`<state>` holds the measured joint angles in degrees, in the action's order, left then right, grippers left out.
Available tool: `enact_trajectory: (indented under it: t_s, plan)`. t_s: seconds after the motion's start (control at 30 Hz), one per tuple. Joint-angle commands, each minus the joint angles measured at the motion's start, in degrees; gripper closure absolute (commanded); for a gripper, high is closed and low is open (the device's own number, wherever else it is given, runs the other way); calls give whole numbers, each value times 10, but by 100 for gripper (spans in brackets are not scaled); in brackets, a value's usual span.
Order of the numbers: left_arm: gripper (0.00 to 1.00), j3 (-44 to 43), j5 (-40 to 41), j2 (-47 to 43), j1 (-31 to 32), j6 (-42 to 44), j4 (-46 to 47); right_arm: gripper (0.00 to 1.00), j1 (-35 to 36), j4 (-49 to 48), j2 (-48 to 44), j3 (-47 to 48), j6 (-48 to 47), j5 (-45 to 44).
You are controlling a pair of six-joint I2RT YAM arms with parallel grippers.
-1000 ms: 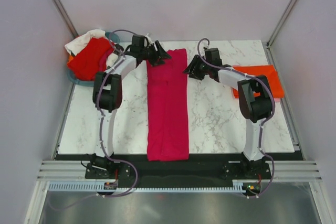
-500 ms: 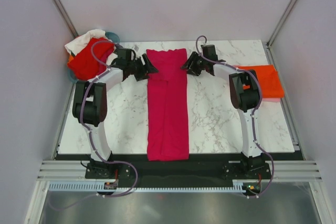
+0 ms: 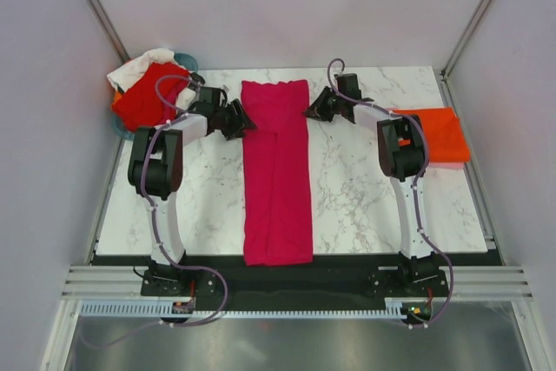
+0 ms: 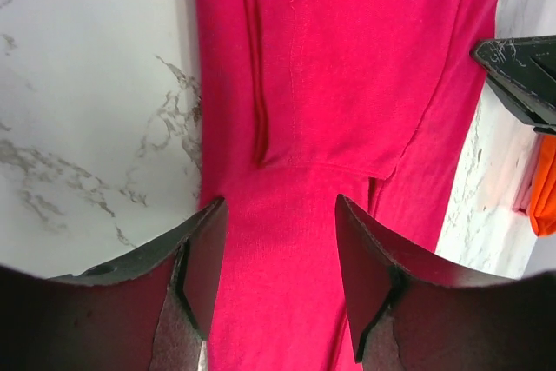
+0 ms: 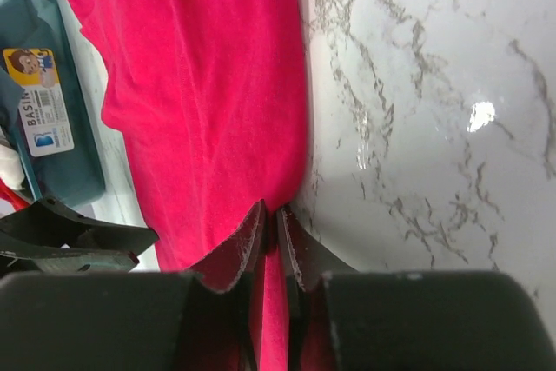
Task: Fold and stack the t-shirts
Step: Fold the tshirt
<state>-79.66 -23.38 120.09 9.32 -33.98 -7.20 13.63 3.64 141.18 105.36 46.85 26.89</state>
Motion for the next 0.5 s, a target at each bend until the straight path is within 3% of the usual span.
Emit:
enact_trajectory:
  t_s: [0.0, 0.13, 0.37, 0.47]
  plan:
    - [40, -22, 50, 7, -5, 27, -5, 84, -3, 4, 35, 25, 3, 0]
    - [40, -39, 50, 23, -6, 27, -12, 100, -4, 3, 44, 37, 4, -3]
    - [40, -97, 20, 66, -4, 12, -10, 100, -24, 2, 66, 70, 25, -8]
    - [40, -135, 4, 94, -4, 5, -11, 95, -31, 1, 87, 100, 33, 0]
